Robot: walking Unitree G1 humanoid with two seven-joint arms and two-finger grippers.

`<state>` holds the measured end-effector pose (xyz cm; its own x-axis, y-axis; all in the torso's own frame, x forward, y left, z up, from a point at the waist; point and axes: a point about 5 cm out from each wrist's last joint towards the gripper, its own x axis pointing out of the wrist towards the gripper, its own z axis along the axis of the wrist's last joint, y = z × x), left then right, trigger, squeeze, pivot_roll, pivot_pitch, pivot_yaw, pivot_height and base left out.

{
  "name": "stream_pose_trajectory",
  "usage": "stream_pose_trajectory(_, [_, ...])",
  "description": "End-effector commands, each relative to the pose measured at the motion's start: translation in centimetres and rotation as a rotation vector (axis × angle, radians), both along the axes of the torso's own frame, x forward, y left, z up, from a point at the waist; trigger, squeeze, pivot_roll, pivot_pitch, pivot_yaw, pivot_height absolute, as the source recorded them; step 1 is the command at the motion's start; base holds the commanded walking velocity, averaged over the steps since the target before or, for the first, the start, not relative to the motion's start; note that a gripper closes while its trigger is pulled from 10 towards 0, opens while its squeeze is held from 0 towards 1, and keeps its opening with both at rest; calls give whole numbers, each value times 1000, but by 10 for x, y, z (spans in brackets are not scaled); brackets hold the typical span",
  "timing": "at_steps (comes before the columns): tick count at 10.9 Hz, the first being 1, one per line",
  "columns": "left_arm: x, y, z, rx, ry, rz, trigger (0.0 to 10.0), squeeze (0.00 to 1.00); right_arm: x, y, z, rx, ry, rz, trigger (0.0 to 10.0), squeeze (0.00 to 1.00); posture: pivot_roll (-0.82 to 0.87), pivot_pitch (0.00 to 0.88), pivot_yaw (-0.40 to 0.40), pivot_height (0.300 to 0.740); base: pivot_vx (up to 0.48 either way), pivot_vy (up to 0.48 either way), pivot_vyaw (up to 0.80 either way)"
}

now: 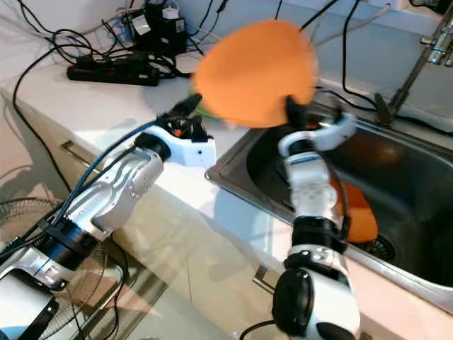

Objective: Kitchen organization

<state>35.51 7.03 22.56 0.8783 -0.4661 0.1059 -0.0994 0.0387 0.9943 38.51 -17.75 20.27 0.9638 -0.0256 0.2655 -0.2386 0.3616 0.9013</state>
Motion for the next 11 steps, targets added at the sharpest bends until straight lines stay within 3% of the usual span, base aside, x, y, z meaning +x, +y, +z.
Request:
stream_pose_trajectory(1, [-2,-3,9,-23,-30,-20,10000,0,2,-12,20,51,-66,-71,0,0,228,4,-21,740,0,0,0])
stream_pose_trajectory(3, [-3,-3,11,-36,-37,-25,10000,0,-1,-34,26,140,-103,-192,0,0,228,4,-21,740,0,0,0])
stream_pose_trajectory(5, [-4,-2,11,-49,-36,-24,10000,0,-7,-56,24,135,-90,-330,0,0,227,7,-22,740,0,0,0])
stream_pose_trajectory(8, [-7,1,12,-122,-24,-34,10000,0,-17,-85,23,48,-61,-521,0,0,227,9,-20,740,0,0,0])
stream_pose_trajectory(10, [-7,5,10,-156,3,-26,10000,0,-19,-90,20,-34,-23,-570,0,0,228,12,-23,740,0,0,0])
stream_pose_trajectory(11, [-7,7,8,-208,36,-22,10000,0,-18,-87,17,-123,2,-582,4941,0,228,13,-24,740,0,0,0])
